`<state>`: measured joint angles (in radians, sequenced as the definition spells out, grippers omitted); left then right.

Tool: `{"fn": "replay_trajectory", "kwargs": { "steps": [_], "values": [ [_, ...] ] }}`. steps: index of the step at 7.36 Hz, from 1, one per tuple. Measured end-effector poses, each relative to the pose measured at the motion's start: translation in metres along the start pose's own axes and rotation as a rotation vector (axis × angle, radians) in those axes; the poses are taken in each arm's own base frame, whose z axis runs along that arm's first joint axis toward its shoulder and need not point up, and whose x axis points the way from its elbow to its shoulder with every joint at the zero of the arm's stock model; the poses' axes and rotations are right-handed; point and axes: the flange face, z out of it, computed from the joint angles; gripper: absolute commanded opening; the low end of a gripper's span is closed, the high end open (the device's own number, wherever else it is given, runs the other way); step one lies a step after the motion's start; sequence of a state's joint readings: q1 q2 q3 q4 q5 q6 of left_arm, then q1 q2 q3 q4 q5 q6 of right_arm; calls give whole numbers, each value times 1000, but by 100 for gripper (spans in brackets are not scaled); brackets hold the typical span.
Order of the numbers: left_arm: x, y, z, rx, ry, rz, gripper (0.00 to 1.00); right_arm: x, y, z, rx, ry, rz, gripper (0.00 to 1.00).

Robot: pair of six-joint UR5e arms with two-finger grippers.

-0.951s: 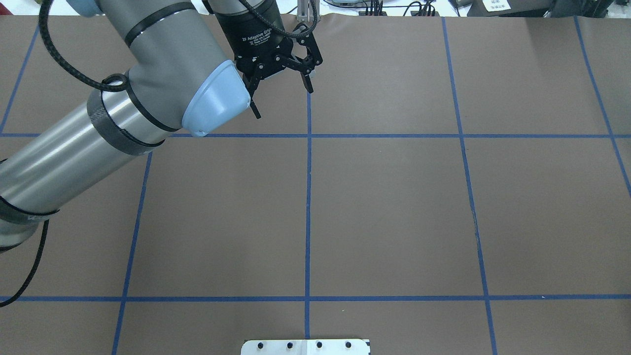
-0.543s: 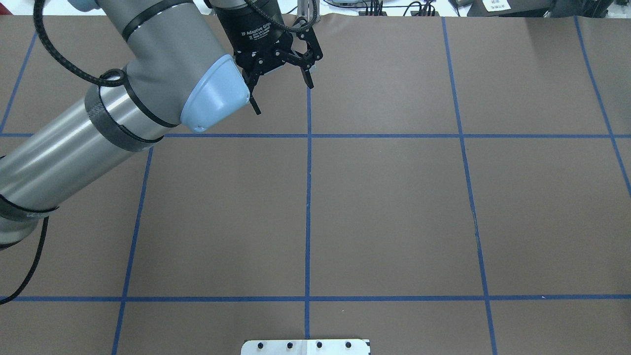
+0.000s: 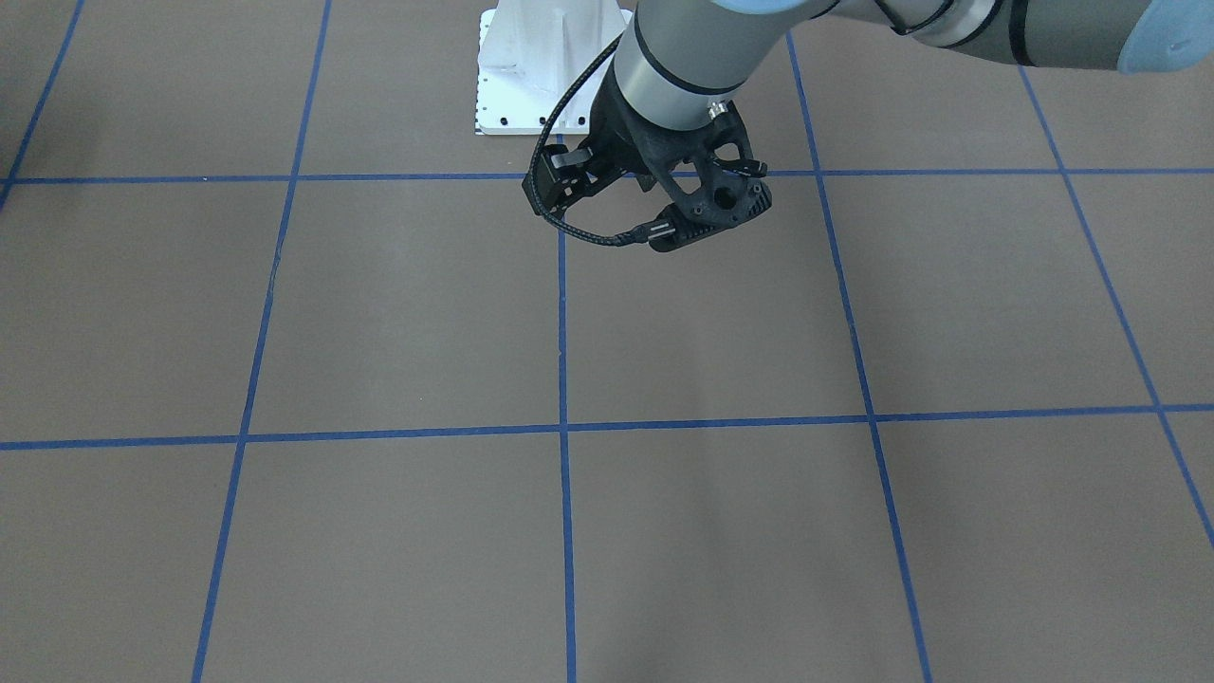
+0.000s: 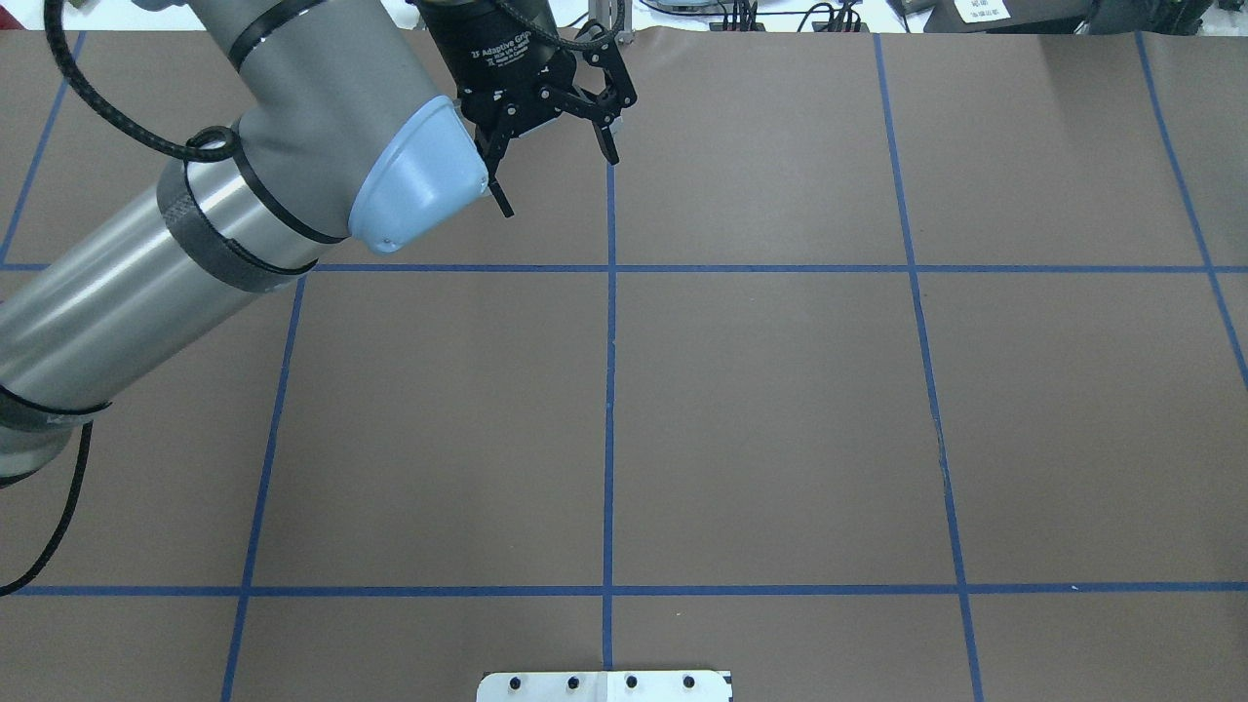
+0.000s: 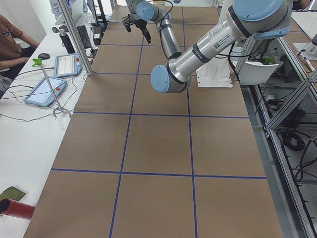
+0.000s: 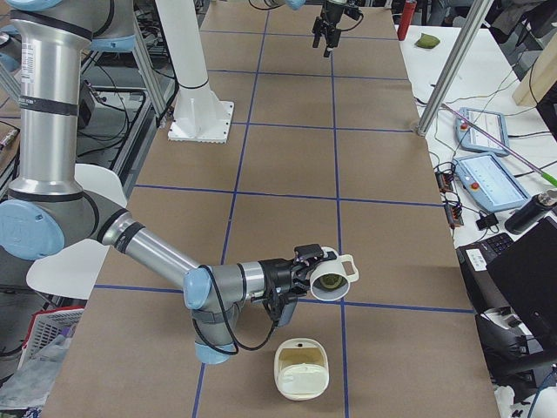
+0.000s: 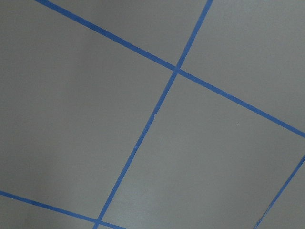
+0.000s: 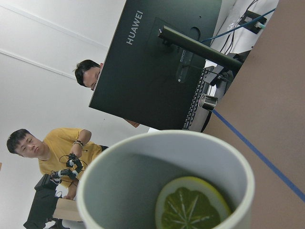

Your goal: Left arm hands cup to right arm to dump lemon

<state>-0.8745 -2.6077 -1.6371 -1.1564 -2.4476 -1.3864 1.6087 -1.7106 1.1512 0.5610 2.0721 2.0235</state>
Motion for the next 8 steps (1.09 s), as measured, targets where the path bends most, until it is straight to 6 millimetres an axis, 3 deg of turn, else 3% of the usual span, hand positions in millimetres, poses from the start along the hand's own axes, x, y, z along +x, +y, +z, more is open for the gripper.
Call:
{"fn": "replay_trajectory", "kwargs": {
  "steps": [2, 6, 8],
  "values": [
    [0, -1, -1, 2, 1, -1, 100, 7, -1, -15, -2, 3, 23, 0],
    [0, -1, -1, 2, 0, -1, 100, 8, -23, -49, 44, 0, 28, 0],
    [0, -1, 0, 2, 0, -1, 100, 9, -32, -55, 64, 0, 32, 0]
  ]
}}
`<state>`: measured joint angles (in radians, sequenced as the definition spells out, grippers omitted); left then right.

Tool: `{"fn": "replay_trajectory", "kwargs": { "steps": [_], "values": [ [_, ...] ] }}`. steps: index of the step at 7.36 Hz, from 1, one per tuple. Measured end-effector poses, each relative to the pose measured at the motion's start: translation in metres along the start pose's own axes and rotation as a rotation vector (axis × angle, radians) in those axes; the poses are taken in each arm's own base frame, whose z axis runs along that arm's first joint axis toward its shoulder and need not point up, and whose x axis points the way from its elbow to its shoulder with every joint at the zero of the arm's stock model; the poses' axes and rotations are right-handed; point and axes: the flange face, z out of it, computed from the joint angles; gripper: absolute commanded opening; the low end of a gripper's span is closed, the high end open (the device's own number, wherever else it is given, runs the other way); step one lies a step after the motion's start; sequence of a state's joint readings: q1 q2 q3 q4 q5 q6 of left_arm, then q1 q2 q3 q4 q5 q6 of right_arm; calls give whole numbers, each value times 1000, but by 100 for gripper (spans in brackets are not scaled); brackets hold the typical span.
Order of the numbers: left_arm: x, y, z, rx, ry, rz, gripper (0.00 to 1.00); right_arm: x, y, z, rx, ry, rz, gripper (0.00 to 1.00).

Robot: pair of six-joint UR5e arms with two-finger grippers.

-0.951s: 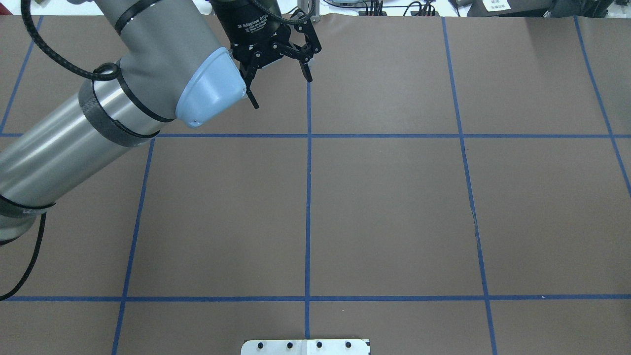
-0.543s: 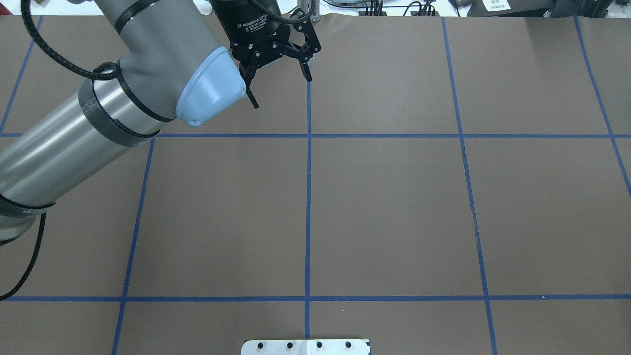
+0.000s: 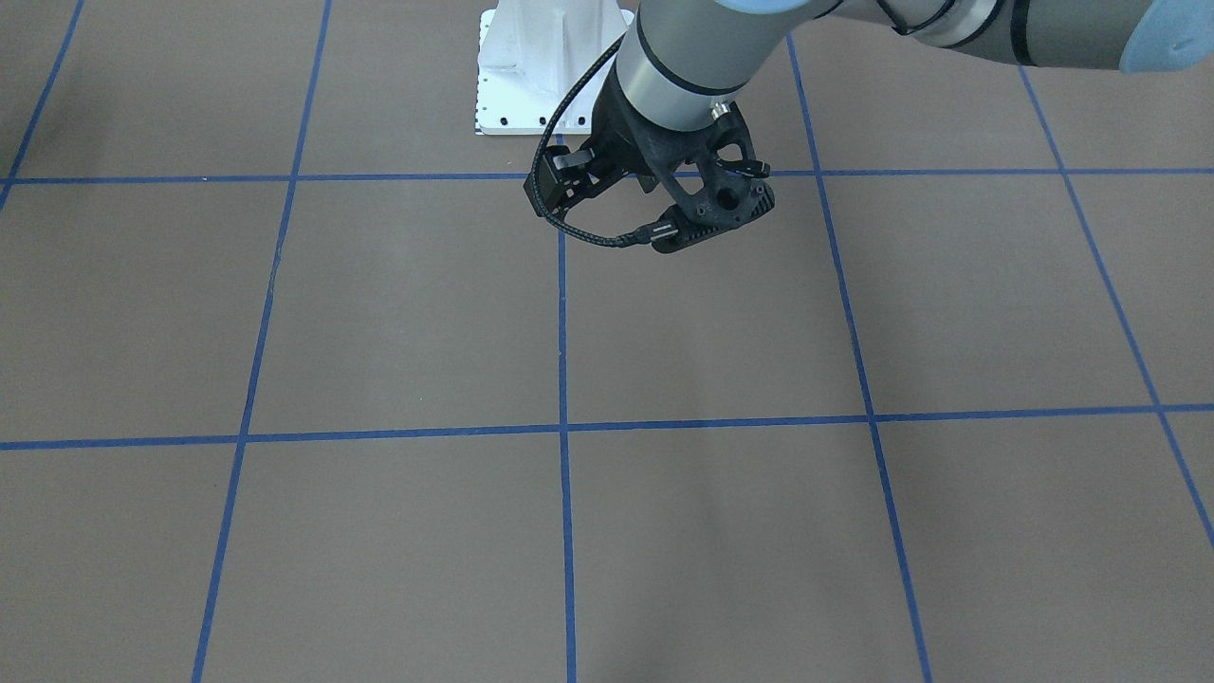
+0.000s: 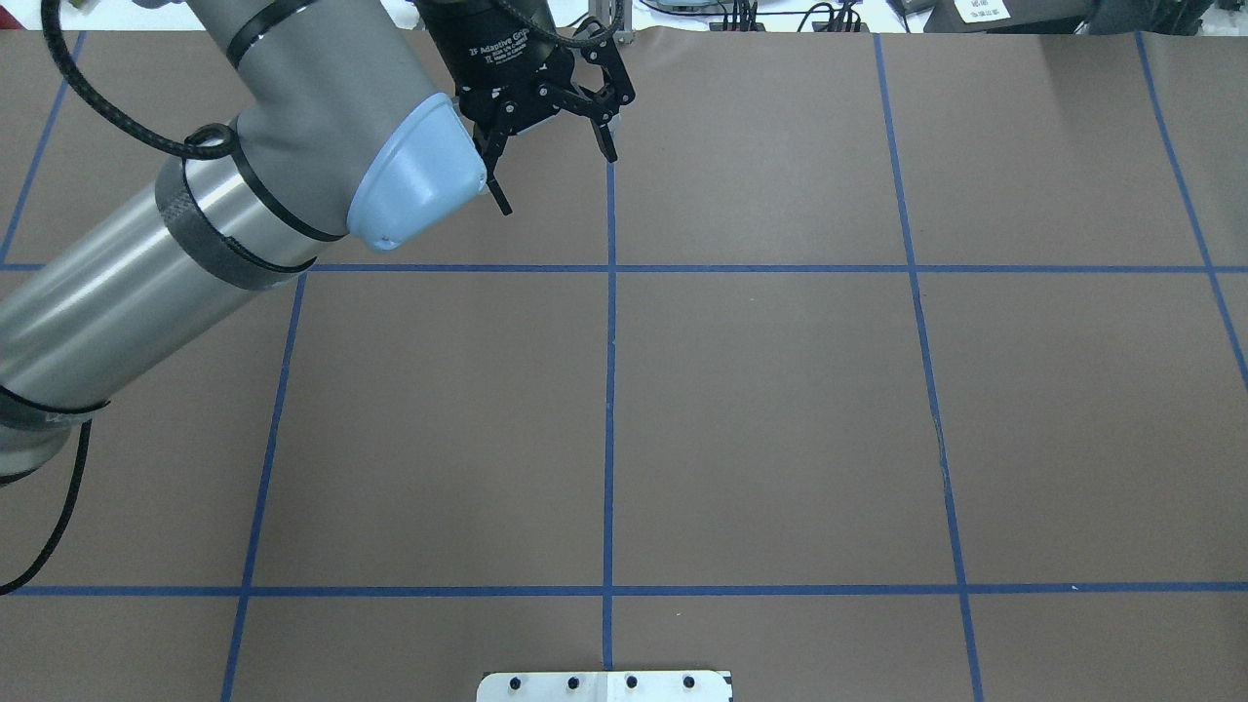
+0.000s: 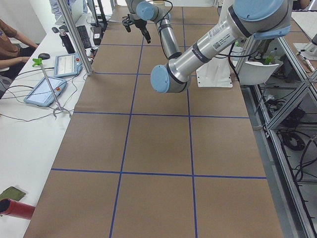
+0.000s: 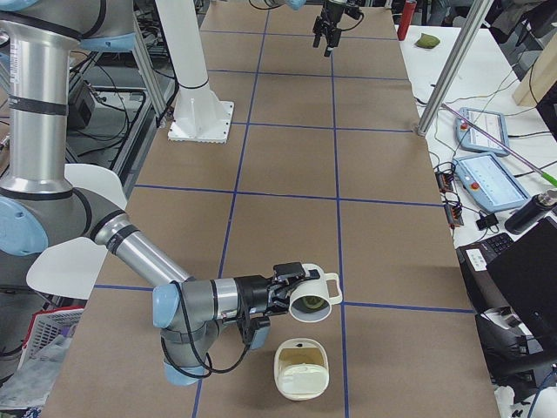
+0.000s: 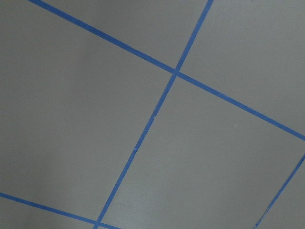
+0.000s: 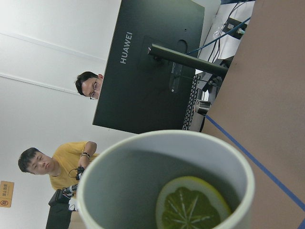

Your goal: Left arm hands cup to right arm to dump lemon

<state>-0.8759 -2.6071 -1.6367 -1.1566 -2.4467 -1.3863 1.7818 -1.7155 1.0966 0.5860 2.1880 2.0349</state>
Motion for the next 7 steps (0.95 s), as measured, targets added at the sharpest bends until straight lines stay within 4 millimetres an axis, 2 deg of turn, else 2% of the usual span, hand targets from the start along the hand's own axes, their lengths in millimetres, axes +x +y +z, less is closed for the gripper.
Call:
{"fn": "replay_trajectory", "kwargs": {
  "steps": [4, 7],
  "values": [
    [0, 0, 0, 1, 0, 1, 100, -10, -12, 18, -1, -12, 71, 0],
    [-1, -2, 1, 7, -3, 1, 100, -16, -6, 15, -45, -65, 169, 0]
  ]
}}
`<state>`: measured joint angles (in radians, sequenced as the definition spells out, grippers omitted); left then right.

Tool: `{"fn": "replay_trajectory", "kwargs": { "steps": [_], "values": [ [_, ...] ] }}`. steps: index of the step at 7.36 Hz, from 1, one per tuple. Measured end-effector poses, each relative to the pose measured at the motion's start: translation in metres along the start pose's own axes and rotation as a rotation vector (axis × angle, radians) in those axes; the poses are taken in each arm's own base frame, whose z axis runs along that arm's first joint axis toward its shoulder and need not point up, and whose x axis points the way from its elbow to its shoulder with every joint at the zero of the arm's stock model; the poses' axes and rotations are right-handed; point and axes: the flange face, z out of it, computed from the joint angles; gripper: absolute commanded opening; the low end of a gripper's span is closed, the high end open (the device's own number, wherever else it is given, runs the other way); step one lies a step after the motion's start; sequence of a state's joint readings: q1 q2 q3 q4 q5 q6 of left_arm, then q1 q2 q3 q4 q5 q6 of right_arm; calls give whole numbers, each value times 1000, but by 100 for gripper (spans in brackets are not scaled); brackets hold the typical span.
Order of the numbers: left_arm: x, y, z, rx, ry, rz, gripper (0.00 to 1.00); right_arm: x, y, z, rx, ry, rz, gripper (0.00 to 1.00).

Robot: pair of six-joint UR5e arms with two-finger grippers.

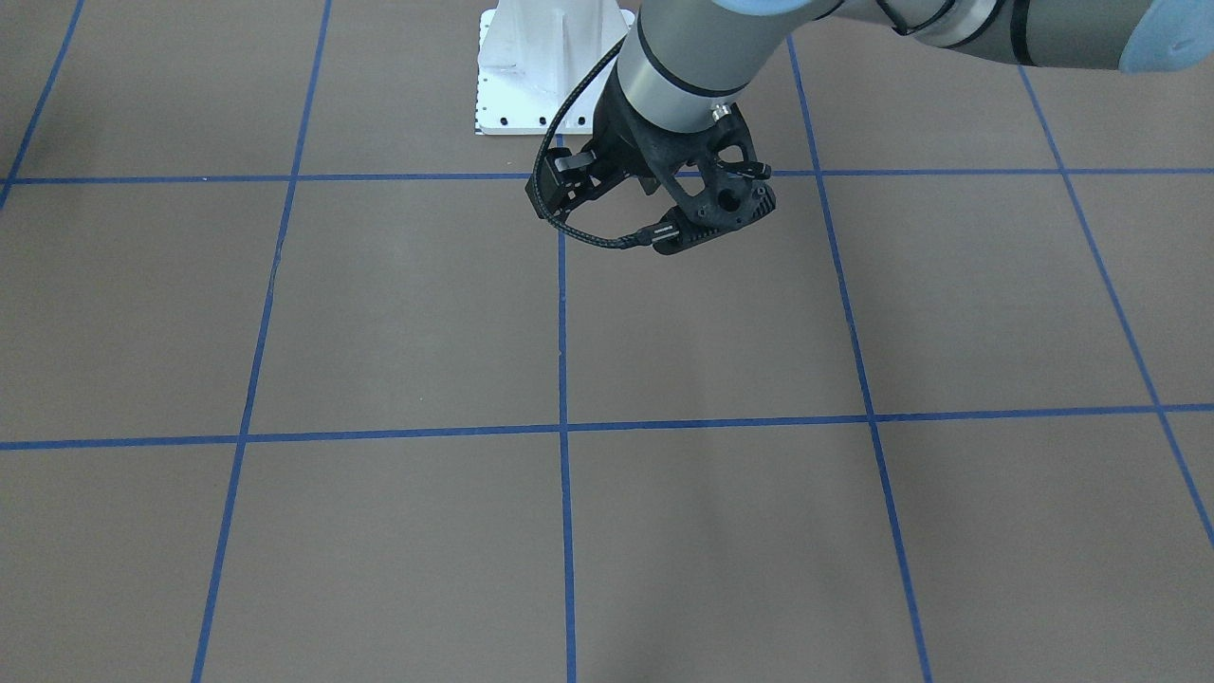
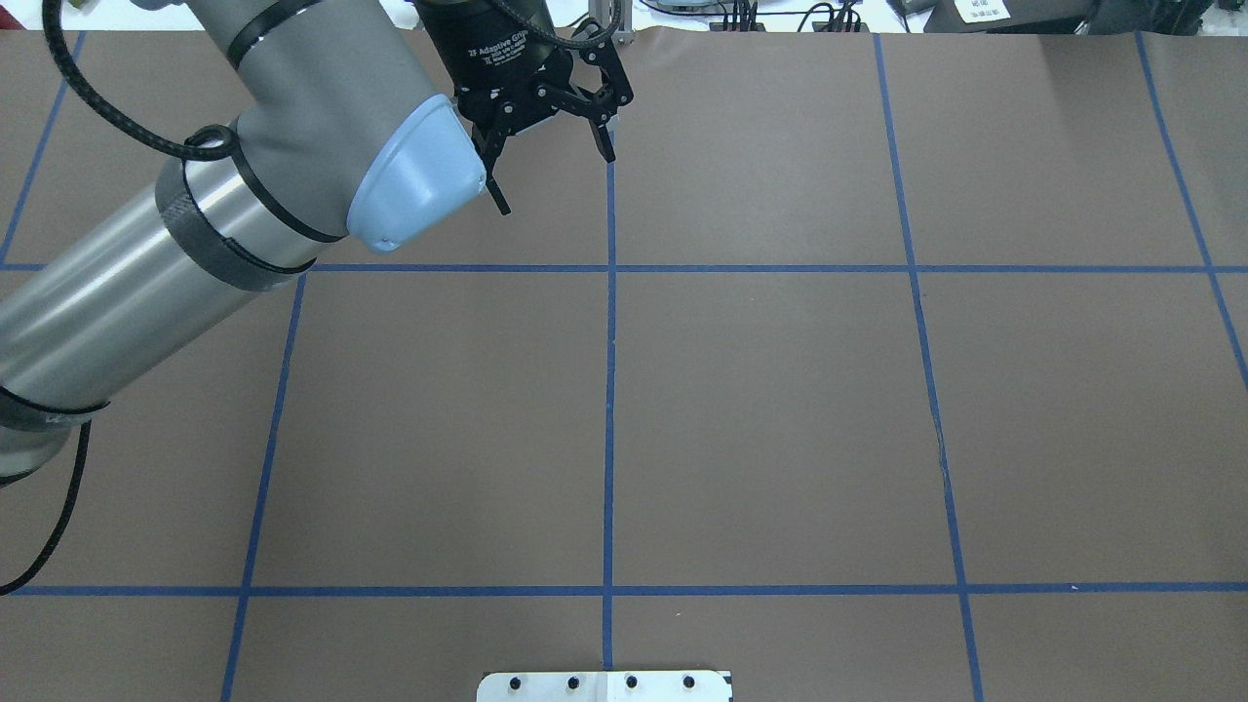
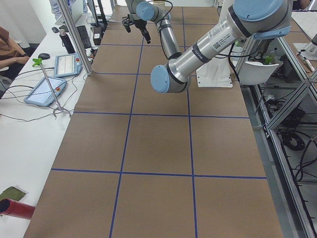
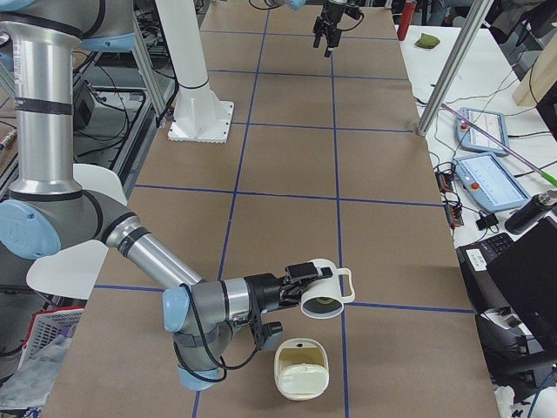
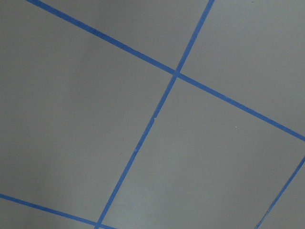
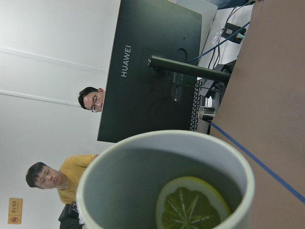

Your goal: Left arm hands cup to right arm to dump lemon

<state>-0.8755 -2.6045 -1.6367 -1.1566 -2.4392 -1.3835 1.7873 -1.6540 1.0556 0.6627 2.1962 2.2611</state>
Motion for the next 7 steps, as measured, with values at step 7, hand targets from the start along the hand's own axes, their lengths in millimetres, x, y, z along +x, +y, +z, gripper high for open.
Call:
{"fn": "replay_trajectory", "kwargs": {
  "steps": [7],
  "values": [
    [-2, -3, 2, 18, -7, 1, 100, -1, 13, -10, -90, -55, 193, 0]
  ]
}}
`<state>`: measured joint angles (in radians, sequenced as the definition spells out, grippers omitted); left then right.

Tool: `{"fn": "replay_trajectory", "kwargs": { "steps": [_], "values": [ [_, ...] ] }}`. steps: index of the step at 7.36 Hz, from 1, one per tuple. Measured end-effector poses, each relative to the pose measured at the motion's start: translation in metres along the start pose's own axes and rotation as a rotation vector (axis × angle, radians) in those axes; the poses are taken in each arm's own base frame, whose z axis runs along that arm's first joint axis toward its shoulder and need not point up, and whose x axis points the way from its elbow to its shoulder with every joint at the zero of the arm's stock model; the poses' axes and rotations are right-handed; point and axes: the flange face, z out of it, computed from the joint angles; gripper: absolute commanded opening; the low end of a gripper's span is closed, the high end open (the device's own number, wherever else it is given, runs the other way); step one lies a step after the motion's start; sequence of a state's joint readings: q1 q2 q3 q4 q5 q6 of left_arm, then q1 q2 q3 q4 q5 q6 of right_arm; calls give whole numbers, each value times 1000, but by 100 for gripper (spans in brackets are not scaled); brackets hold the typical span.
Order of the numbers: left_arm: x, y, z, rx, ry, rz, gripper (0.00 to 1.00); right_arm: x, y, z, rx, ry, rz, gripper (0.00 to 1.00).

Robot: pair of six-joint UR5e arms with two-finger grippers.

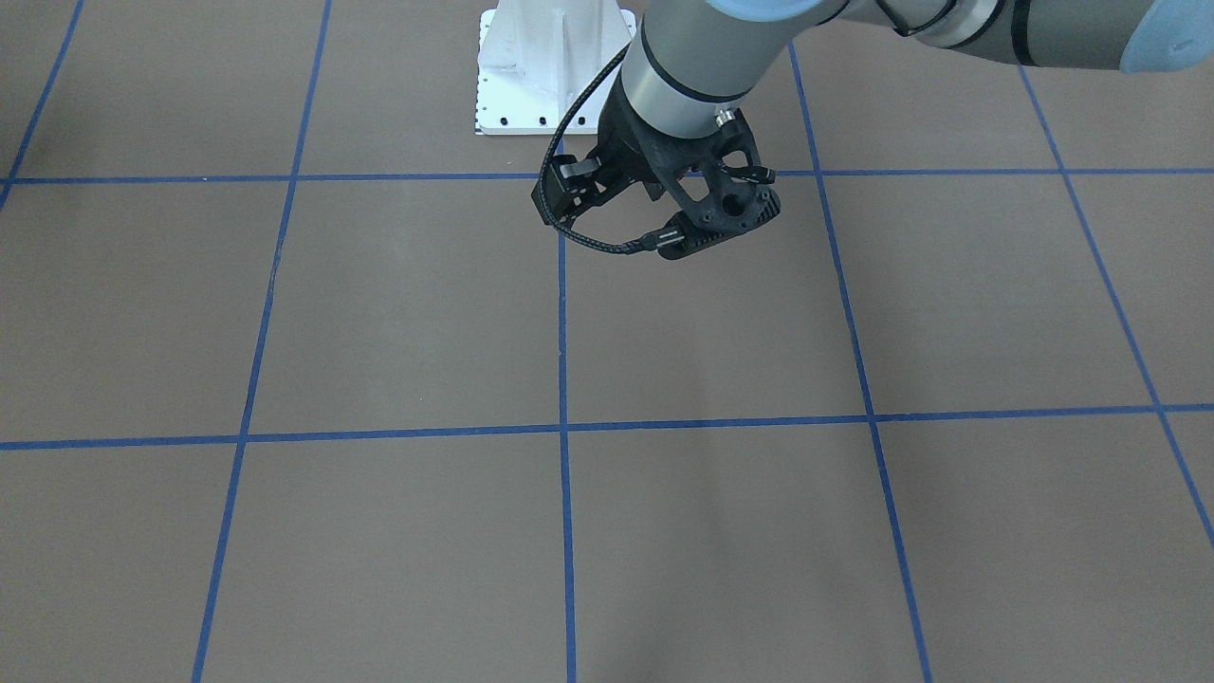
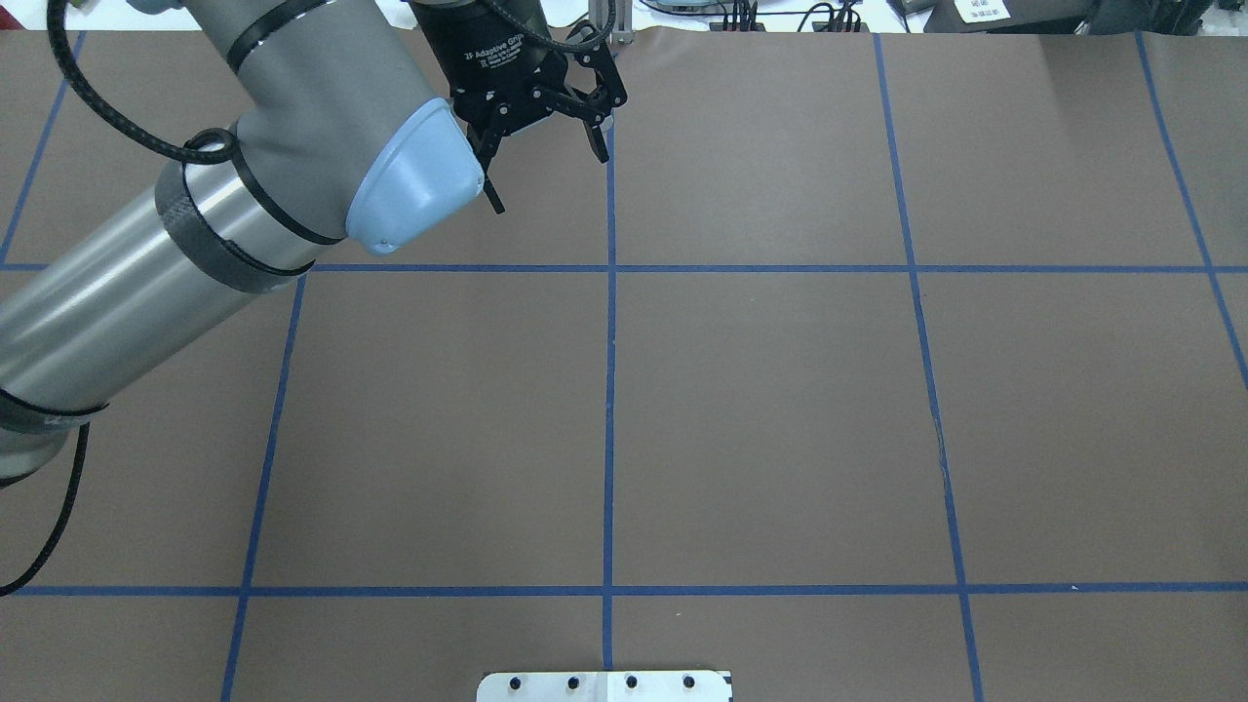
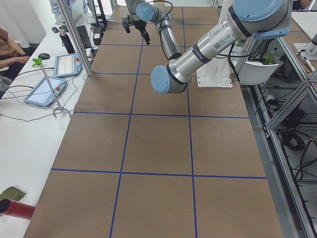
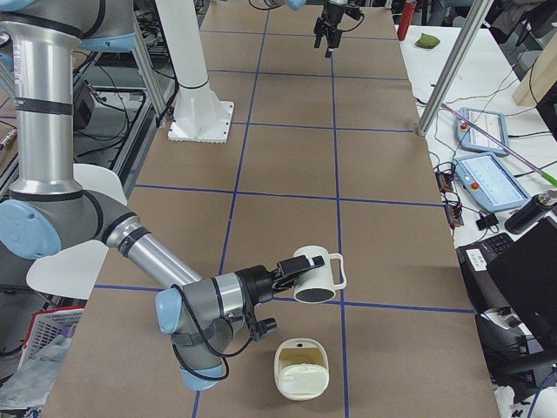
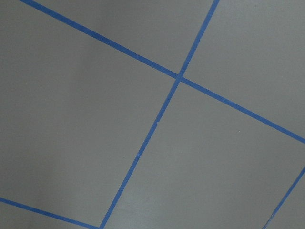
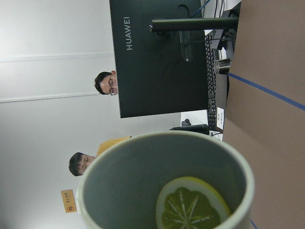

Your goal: Left arm hands cup to right arm to dump lemon

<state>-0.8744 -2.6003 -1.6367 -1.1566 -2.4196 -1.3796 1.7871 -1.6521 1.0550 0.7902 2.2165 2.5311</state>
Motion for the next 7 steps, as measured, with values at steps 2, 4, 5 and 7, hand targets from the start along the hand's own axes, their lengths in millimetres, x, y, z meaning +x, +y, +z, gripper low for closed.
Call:
{"fn": "replay_trajectory", "kwargs": {
  "steps": [2, 4, 5, 7],
  "values": [
    [1, 1, -1, 2, 1, 3, 100, 2, 0, -2, -2, -2, 19, 0],
    [2, 1, -2, 10, 2, 7, 100, 7, -5, -6, 14, 2, 32, 0],
    [3, 1, -2, 13, 2, 9, 100, 8, -8, -11, 28, -1, 38, 0],
    [3, 2, -2, 19, 2, 13, 100, 10, -18, -22, 64, -11, 51, 0]
  ]
}}
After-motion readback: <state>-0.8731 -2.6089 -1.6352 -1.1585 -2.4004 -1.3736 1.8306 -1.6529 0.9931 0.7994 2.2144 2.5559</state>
